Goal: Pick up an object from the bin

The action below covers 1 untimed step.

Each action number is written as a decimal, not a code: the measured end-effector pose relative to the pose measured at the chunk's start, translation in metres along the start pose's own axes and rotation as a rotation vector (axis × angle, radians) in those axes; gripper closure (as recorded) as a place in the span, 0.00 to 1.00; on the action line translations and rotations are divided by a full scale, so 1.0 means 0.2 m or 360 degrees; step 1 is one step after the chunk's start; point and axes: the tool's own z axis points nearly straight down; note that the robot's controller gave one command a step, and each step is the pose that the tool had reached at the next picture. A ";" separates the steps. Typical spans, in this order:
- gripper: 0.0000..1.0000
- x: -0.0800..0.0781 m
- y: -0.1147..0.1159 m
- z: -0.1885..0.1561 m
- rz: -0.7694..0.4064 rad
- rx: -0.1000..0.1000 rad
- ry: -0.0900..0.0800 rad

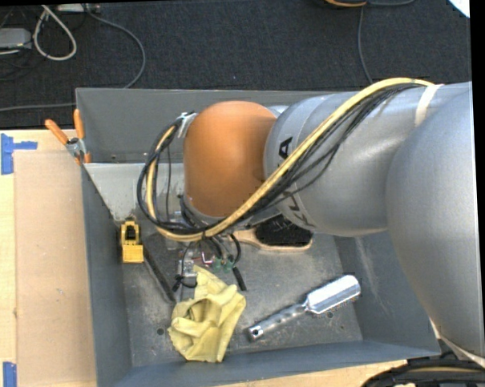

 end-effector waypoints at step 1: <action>0.00 0.03 -0.04 0.05 -0.0022 -0.0008 -0.0020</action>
Offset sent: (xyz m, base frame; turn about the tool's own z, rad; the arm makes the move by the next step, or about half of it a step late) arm -0.0189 -0.0367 0.0754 -0.0407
